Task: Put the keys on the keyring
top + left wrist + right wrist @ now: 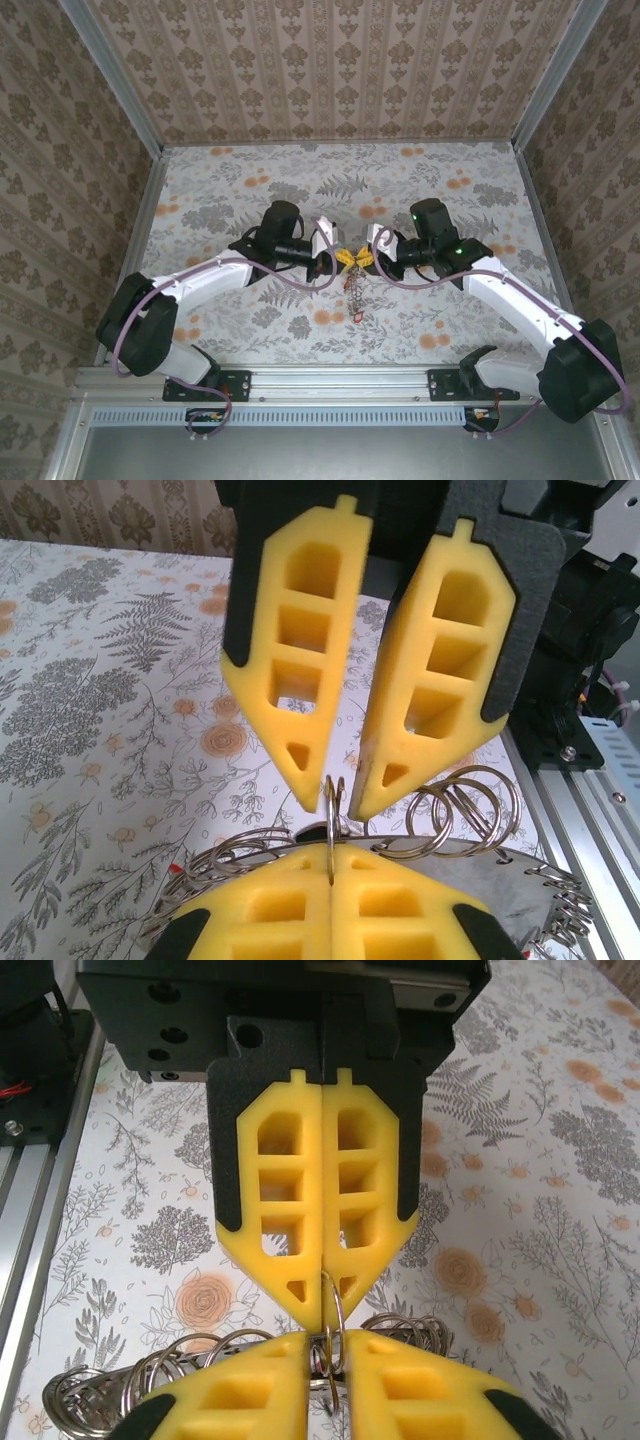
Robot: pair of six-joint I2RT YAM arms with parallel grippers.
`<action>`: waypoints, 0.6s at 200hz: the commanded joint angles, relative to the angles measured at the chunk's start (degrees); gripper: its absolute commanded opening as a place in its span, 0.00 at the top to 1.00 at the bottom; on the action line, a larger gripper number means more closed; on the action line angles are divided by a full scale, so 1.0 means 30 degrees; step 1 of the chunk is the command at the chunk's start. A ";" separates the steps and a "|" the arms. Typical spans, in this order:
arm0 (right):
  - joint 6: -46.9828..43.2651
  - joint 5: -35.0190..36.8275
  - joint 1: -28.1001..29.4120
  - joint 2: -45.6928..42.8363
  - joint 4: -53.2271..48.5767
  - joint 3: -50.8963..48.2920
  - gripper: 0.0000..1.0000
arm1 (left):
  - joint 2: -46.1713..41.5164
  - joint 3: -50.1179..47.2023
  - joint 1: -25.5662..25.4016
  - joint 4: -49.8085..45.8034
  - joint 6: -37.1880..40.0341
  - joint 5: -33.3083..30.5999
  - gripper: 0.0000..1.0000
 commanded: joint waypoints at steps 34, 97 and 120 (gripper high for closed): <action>0.1121 -0.3348 -0.1017 -0.0042 0.4143 -0.1937 0.77 | -0.0333 -0.0959 0.0114 0.5309 -0.2843 0.1558 1.00; 0.2825 -0.4155 -0.1644 0.0071 0.6851 -0.2689 0.81 | -0.0333 -0.1157 0.0114 0.6003 -0.3109 0.1646 1.00; 0.2975 -0.4273 -0.1678 0.0202 0.7000 -0.2601 0.85 | -0.0277 -0.1091 0.0118 0.6044 -0.3137 0.1646 1.00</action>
